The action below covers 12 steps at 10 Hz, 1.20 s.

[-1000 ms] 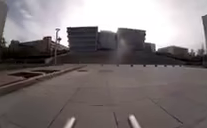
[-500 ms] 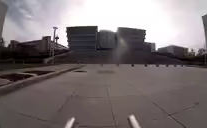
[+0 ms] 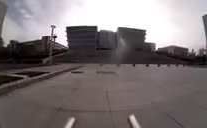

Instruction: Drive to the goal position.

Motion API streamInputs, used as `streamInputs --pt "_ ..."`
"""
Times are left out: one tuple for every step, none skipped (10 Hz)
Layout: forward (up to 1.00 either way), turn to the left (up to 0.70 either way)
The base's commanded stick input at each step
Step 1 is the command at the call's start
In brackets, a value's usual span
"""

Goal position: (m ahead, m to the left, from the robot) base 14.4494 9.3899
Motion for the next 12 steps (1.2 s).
streamInputs --pt "1.0 0.0" --pt "1.0 0.0" --pt "1.0 0.0" --pt "1.0 0.0" --pt "1.0 0.0" --pt "1.0 0.0" --pt "1.0 0.0" --pt "1.0 0.0" --pt "1.0 0.0" --pt "1.0 0.0" --pt "1.0 0.0" --pt "1.0 0.0"
